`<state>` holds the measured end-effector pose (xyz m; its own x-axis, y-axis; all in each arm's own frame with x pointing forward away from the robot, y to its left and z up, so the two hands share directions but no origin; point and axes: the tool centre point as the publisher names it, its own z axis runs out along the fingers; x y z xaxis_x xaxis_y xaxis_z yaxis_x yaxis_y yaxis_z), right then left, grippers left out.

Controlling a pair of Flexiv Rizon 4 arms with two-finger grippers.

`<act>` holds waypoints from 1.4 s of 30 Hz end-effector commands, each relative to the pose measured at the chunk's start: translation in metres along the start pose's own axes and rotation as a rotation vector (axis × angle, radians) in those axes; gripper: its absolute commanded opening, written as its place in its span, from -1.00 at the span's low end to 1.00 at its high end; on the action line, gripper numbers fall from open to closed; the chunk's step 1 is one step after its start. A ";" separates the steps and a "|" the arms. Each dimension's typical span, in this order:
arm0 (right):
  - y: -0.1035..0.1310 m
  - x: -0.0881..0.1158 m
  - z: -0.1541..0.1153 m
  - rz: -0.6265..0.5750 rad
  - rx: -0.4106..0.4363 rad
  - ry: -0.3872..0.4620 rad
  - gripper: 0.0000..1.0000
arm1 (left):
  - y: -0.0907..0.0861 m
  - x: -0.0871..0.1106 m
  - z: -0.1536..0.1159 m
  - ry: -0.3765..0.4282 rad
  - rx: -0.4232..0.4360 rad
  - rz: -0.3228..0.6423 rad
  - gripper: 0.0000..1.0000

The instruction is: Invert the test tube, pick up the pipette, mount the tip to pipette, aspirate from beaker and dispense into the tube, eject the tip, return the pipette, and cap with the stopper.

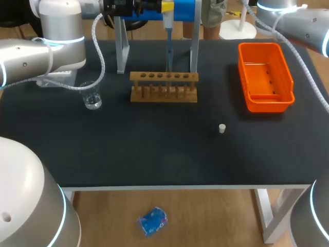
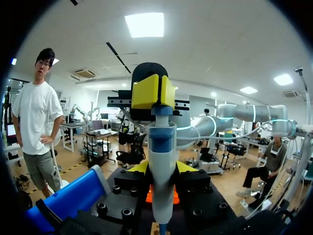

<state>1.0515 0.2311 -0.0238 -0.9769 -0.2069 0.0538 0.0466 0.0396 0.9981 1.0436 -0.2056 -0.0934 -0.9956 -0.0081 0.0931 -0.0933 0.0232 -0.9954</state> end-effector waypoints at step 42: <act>0.034 0.021 -0.071 0.008 0.295 -0.094 1.00 | -0.004 0.001 0.000 -0.004 -0.003 -0.001 -1.00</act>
<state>1.0566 0.1707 0.0094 -0.9909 -0.1269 0.0458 0.0094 0.2741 0.9617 1.0440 -0.2059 -0.0909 -0.9956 -0.0081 0.0930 -0.0932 0.0230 -0.9954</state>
